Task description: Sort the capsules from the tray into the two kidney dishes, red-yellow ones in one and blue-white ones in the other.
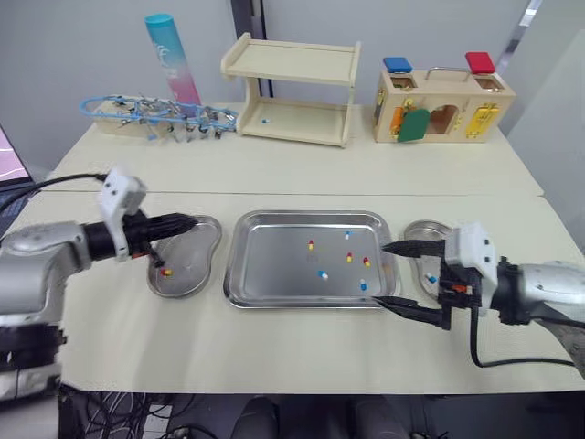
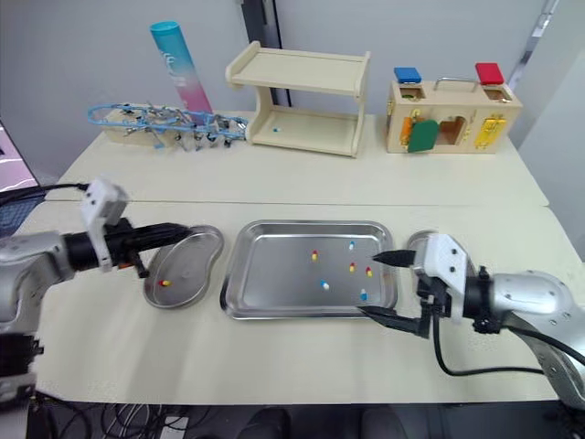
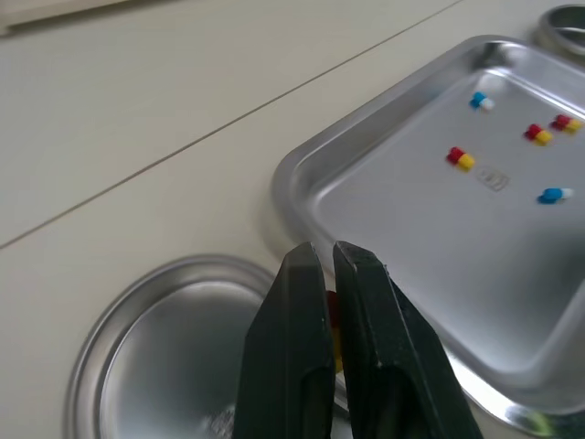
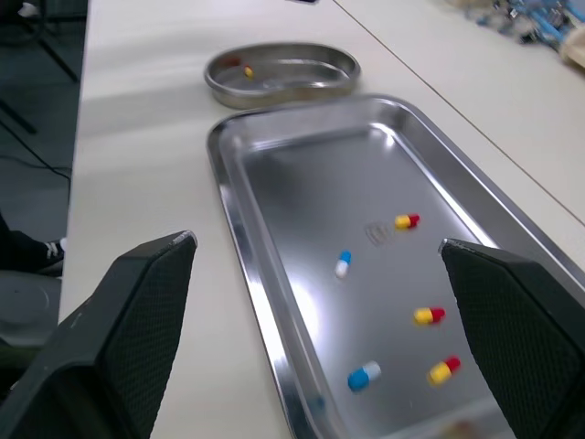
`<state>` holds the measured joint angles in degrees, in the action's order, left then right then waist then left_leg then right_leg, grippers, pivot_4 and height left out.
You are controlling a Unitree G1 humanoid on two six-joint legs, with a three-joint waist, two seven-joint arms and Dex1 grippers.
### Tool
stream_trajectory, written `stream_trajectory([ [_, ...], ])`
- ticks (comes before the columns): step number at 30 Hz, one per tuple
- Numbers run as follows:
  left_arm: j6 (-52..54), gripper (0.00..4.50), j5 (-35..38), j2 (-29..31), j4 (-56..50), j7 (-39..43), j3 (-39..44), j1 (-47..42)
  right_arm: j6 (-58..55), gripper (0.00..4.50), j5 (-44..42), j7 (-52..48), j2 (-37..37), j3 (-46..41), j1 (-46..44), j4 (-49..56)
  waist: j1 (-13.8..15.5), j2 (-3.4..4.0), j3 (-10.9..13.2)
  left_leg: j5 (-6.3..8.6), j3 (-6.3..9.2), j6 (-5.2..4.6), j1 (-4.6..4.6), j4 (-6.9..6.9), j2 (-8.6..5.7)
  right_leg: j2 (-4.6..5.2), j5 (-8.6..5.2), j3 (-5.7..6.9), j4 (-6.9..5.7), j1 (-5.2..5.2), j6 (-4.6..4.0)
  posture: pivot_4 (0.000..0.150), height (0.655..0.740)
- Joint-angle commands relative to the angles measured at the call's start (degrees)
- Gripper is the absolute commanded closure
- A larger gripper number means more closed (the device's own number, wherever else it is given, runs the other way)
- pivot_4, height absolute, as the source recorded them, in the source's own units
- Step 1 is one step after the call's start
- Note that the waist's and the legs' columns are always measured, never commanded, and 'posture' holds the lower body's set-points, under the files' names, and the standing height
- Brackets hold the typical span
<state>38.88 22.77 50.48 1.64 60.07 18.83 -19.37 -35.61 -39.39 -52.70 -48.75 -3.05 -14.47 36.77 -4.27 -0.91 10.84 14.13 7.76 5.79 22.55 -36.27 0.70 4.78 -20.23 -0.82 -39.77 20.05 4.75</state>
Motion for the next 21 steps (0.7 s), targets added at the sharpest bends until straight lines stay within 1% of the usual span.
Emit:
stream_trajectory([
  [1, 2.0, 4.48, 1.21, -0.24, -5.42, -4.67, 3.84, 3.97, 0.28, 0.0, -0.74, -2.07, 1.91, 3.65, -5.24, -1.32, 0.01, -0.01, 0.0, 0.0, 0.0, 0.0, -0.01, 0.0, 0.0, 0.0, 0.0, -0.01, -0.01, 0.0, 0.0, 0.15, 0.74],
  [4, 3.3, 4.48, 1.41, -1.01, -7.0, -7.56, 3.91, 6.25, 0.51, 0.0, -0.12, -3.81, 3.22, 6.55, -8.35, -2.79, 0.79, -0.02, -0.01, 0.0, -0.02, 0.0, 0.0, 0.0, 0.0, 0.0, 0.0, -0.02, 0.01, 0.01, 0.0, 0.15, 0.74],
  [7, 4.06, 4.48, 1.96, -2.66, -6.8, -10.77, 4.08, 6.65, 0.78, 0.0, 0.26, -4.84, 4.34, 8.26, -10.11, -4.0, 1.39, -0.04, -0.02, 0.0, -0.01, 0.0, 0.02, 0.0, -0.01, 0.0, 0.0, -0.01, 0.02, 0.03, 0.0, 0.15, 0.74],
  [11, 5.56, 3.46, 3.94, -3.26, -6.57, -10.29, 2.35, 6.53, 1.25, 0.0, 1.2, -5.57, 5.25, 9.57, -10.96, -5.11, 1.32, -0.06, -0.03, 0.0, -0.01, 0.0, 0.03, 0.0, -0.01, 0.0, 0.0, -0.01, 0.01, 0.05, 0.0, 0.15, 0.74],
  [12, 5.4, 3.12, 4.18, -2.67, -6.32, -10.18, 2.79, 6.19, 1.18, 0.0, 1.19, -5.53, 5.43, 9.67, -10.93, -4.93, 1.28, -0.06, -0.03, 0.0, -0.02, 0.0, 0.03, 0.0, -0.01, 0.0, 0.0, -0.02, 0.0, 0.06, 0.0, 0.15, 0.74],
  [17, 7.92, 1.55, 7.58, 0.43, -5.21, -8.99, 6.54, 5.73, 1.26, 0.0, 1.48, -4.92, 6.17, 10.0, -9.82, -4.13, 1.01, -0.06, -0.03, 0.0, -0.02, 0.0, 0.02, 0.01, 0.0, 0.0, 0.0, -0.03, -0.03, 0.09, 0.0, 0.15, 0.74],
  [21, 12.44, 0.3, 13.16, 1.61, -4.35, -8.41, 11.33, 4.14, 1.28, 0.0, 1.9, -4.35, 6.79, 10.05, -9.25, -3.62, 0.96, -0.06, -0.03, 0.0, -0.03, 0.0, 0.02, 0.02, 0.0, 0.0, 0.0, -0.04, -0.07, 0.12, 0.0, 0.15, 0.74],
])
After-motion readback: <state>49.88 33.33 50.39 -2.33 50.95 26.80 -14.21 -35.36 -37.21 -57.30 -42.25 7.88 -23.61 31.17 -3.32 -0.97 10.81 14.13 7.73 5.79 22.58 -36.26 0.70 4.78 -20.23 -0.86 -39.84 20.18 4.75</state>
